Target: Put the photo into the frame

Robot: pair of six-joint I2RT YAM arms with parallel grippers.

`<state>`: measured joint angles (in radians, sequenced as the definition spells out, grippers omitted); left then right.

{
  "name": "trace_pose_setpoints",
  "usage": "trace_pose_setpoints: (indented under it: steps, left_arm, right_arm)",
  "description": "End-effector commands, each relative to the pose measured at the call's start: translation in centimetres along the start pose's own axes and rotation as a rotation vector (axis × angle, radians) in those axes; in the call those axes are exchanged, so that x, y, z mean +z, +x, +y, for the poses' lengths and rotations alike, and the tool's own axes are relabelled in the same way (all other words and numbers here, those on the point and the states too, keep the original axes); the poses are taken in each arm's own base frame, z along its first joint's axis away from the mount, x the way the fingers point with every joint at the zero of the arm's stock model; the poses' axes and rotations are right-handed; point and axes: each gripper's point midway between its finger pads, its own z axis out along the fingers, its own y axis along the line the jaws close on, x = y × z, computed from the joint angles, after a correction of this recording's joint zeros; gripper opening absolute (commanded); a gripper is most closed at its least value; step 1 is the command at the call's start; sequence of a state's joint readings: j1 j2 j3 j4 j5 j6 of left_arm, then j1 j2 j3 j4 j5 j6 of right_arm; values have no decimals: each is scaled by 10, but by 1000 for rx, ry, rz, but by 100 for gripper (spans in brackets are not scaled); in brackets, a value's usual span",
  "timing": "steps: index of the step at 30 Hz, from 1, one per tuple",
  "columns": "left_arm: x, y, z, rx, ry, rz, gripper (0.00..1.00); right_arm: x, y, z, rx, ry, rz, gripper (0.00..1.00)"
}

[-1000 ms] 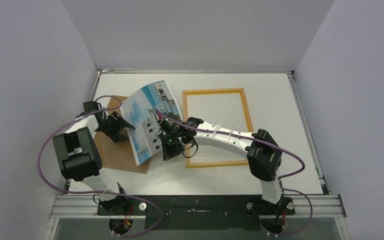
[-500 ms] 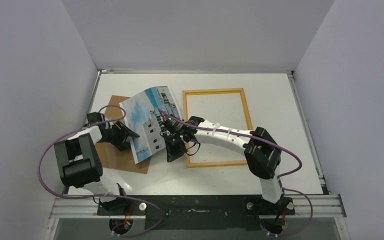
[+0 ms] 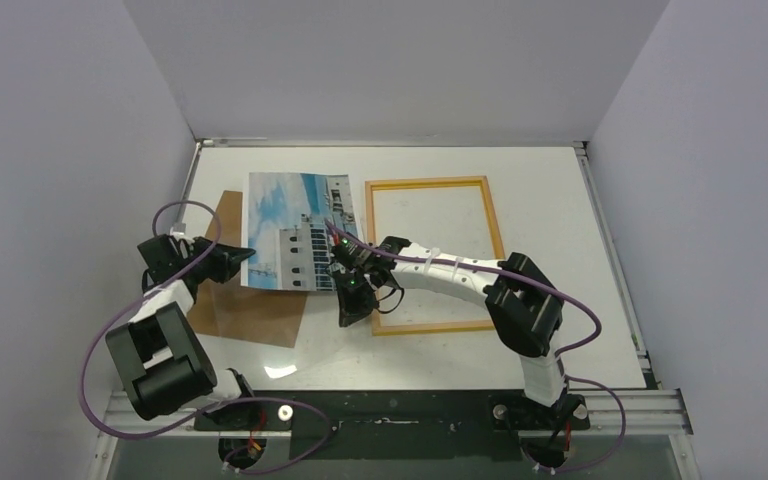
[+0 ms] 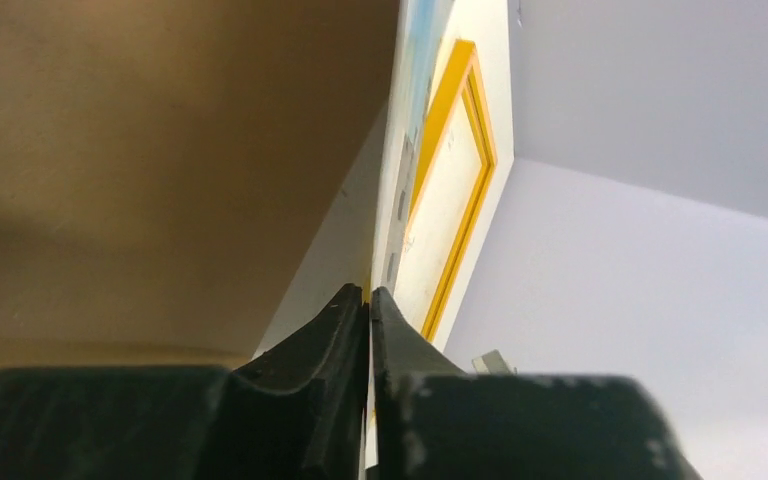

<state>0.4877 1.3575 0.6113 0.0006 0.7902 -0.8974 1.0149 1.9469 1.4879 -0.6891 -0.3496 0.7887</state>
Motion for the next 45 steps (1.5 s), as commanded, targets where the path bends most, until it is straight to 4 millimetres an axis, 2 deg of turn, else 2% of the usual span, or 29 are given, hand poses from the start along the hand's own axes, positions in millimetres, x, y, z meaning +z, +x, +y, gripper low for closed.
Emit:
trace_pose_setpoints:
  steps: [1,6,9,12,15,17,21,28,32,36,43,45]
  left_arm:
    - [2,1,-20,32,132,56,0]
    - [0,-5,-17,99,81,59,0]
    - [-6,-12,-8,112,-34,50,0]
    - [-19,-24,-8,170,-151,7,0]
    - [-35,-43,-18,254,-228,-84,0]
    - [-42,-49,-24,284,-251,-109,0]
    - [-44,-46,-36,286,-217,-60,0]
    - [-43,-46,-23,282,-276,-29,0]
    - [-42,-50,-19,298,-295,-20,0]
    - [-38,-54,-18,317,-308,16,0]
    - [-27,-54,-2,334,-365,118,0]
    - [-25,-58,-10,339,-351,160,3]
  right_arm:
    - [-18,-3,10,-16,-34,-37,0]
    - [-20,-3,10,-10,-32,-46,0]
    - [-25,-6,9,-7,-22,-66,0]
    - [-34,-10,7,1,-15,-84,0]
    - [-44,-14,3,2,9,-100,0]
    - [-49,-15,-4,1,43,-107,0]
    - [-65,-24,-29,34,115,-149,0]
    - [-112,-47,-68,108,133,-252,0]
    - [-138,-46,-101,164,158,-275,0]
    - [-162,-35,-123,193,152,-293,0]
    - [-193,-17,-150,222,147,-313,0]
    - [-206,-16,-151,240,121,-327,0]
